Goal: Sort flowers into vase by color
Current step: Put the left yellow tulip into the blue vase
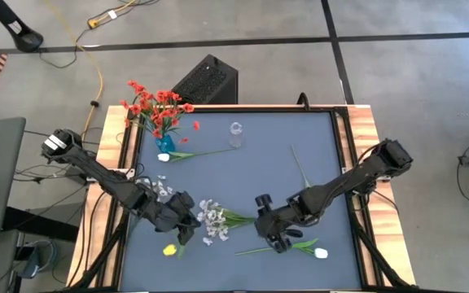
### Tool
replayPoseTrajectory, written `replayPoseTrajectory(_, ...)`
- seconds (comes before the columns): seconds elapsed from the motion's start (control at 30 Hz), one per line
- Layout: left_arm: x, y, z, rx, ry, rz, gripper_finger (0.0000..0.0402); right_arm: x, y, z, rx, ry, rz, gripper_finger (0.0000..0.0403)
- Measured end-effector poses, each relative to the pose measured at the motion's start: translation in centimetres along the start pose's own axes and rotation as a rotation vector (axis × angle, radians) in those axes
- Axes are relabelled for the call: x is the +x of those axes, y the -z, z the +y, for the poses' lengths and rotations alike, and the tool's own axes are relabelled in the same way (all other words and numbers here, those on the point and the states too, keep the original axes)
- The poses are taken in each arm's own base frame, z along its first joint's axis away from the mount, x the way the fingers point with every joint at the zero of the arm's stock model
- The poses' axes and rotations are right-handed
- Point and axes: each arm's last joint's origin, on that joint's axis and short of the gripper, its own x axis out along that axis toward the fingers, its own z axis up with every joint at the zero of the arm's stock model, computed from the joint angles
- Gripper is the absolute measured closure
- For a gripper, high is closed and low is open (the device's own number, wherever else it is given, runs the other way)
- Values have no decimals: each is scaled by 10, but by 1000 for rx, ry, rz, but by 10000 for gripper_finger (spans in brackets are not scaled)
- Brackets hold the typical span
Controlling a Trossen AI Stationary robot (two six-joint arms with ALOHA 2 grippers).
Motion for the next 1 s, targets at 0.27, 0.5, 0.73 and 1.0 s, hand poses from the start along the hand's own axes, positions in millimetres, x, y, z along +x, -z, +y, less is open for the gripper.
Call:
replayPoseTrajectory(0.27,5,-12,7,-15,-27,-25,400,-5,-33,12,-515,277,-268,188)
replayPoseTrajectory(0.5,7,-19,9,-26,-13,-38,400,2,-44,-4,-859,446,-293,188)
replayPoseTrajectory(0.73,7,-20,7,-20,11,-43,400,27,-44,-37,-901,611,-200,188)
replayPoseTrajectory(1.0,7,-20,5,-24,26,-46,400,52,-43,-54,-946,704,-130,188)
